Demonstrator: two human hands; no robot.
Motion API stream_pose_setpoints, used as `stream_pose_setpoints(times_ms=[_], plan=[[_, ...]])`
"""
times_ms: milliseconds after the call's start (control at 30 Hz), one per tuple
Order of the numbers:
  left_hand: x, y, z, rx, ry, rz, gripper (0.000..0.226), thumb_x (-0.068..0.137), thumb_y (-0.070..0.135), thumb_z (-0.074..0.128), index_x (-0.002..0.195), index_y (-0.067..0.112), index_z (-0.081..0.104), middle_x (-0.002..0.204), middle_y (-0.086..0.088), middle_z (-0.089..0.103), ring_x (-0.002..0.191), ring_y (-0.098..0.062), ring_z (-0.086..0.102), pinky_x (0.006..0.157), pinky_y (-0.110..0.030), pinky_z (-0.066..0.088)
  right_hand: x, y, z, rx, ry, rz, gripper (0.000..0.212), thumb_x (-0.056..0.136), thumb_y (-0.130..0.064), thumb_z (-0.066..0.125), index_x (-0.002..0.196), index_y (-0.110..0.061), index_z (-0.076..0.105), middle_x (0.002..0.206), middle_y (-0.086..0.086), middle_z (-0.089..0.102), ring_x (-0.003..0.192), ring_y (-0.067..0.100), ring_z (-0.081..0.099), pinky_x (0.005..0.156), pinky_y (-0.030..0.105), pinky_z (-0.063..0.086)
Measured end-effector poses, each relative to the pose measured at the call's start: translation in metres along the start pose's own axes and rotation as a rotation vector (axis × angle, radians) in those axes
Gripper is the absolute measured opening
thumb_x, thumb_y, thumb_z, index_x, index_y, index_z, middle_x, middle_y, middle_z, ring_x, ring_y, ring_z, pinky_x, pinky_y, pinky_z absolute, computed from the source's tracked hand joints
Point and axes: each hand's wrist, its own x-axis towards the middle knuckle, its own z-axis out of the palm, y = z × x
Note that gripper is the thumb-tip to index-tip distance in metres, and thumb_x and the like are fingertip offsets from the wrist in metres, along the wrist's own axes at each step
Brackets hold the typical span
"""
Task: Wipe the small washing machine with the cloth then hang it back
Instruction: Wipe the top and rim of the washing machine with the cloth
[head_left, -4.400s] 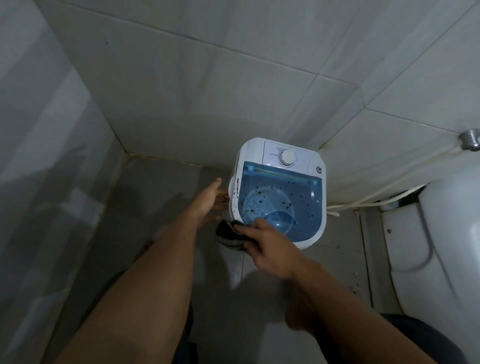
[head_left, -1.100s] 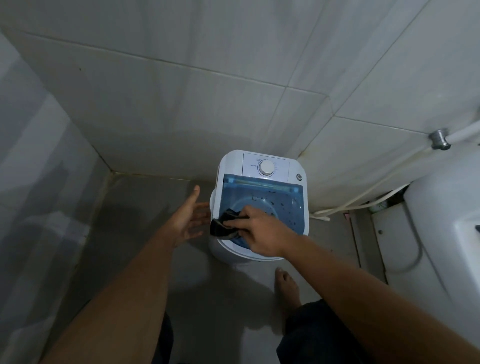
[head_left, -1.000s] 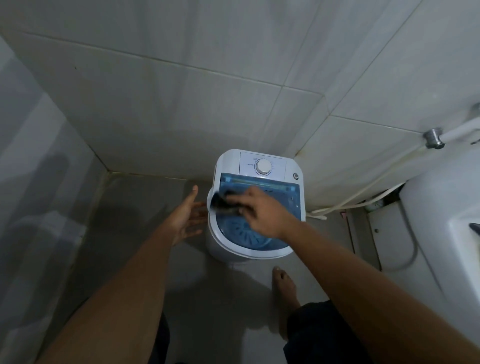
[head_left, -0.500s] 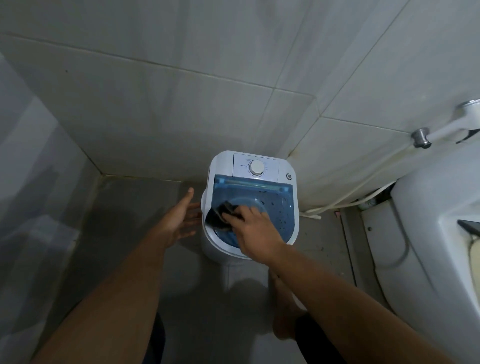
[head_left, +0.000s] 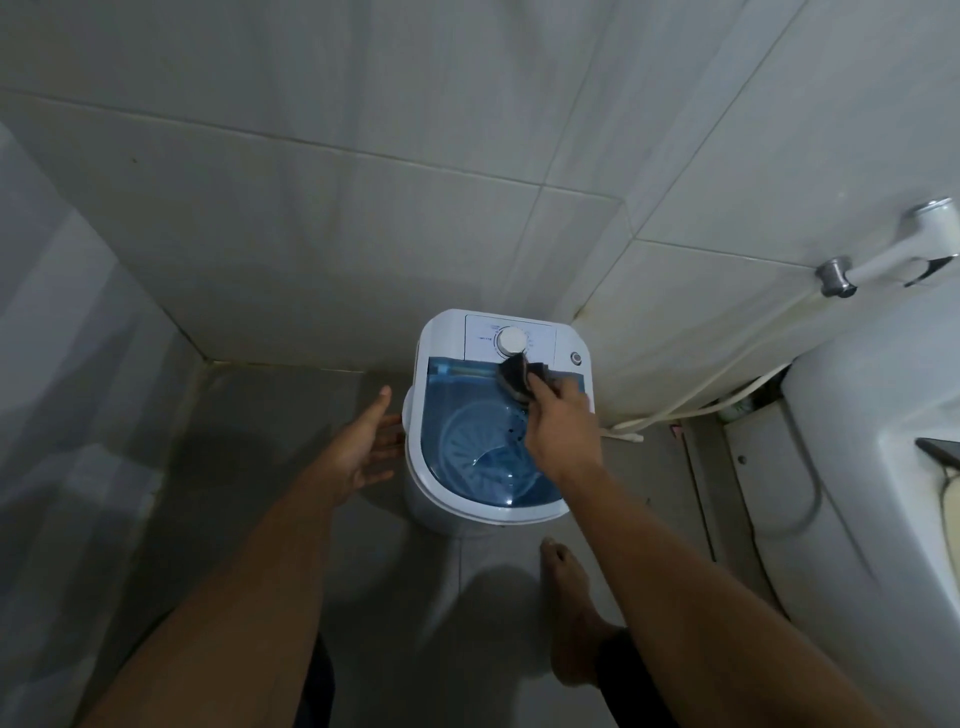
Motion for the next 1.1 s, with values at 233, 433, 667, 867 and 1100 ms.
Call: stream_pose_setpoints(times_ms=[233,433,667,867,1100], plan=[[0.006,-0.003,-0.005,0.016,-0.010,0.002,0.066,0.089,0.075,0.045,0.124,0.023,0.066,0.122,-0.001,0.071,0.115,-0.021,0.065,0.106,-0.048,0.046,-0.048,-0.019,-0.006,-0.028,-0.204,-0.544,0.051,0.094,-0.025,0.054,0.145,-0.026,0.049,0.125,0.010,0.053,0.106,0.034,0.054,0.090,0.048,0.050],[0.004,0.000,-0.001,0.000,0.003,-0.004,0.062,0.091,0.073,0.044,0.122,0.024,0.065,0.115,0.001,0.070,0.110,-0.018,0.065,0.109,-0.047,0.045,0.006,0.034,-0.024,0.179,0.033,-0.018,0.049,0.094,-0.021,0.053,0.143,-0.021,0.053,0.124,0.016,0.053,0.108,0.039,0.058,0.096,0.049,0.051],[0.004,-0.001,-0.001,0.034,0.012,0.049,0.050,0.091,0.073,0.045,0.100,0.030,0.068,0.113,0.000,0.072,0.102,-0.014,0.068,0.106,-0.045,0.045,-0.035,-0.006,0.021,0.095,0.117,0.019,0.050,0.093,-0.022,0.056,0.143,-0.024,0.052,0.126,0.014,0.054,0.107,0.037,0.053,0.087,0.051,0.052],[0.003,-0.003,0.003,0.034,0.035,0.068,0.048,0.093,0.068,0.047,0.099,0.027,0.071,0.111,-0.003,0.075,0.104,-0.020,0.069,0.108,-0.046,0.046,-0.069,-0.041,0.020,-0.030,-0.029,-0.474,0.055,0.092,-0.026,0.055,0.146,-0.028,0.045,0.131,0.010,0.052,0.108,0.032,0.053,0.089,0.048,0.050],[0.005,-0.004,0.001,0.023,0.034,0.058,0.050,0.091,0.070,0.049,0.100,0.027,0.072,0.111,0.001,0.075,0.106,-0.017,0.068,0.109,-0.046,0.045,-0.011,0.054,-0.014,0.167,0.144,0.108,0.047,0.096,-0.019,0.052,0.144,-0.022,0.051,0.124,0.016,0.052,0.109,0.036,0.055,0.096,0.047,0.051]])
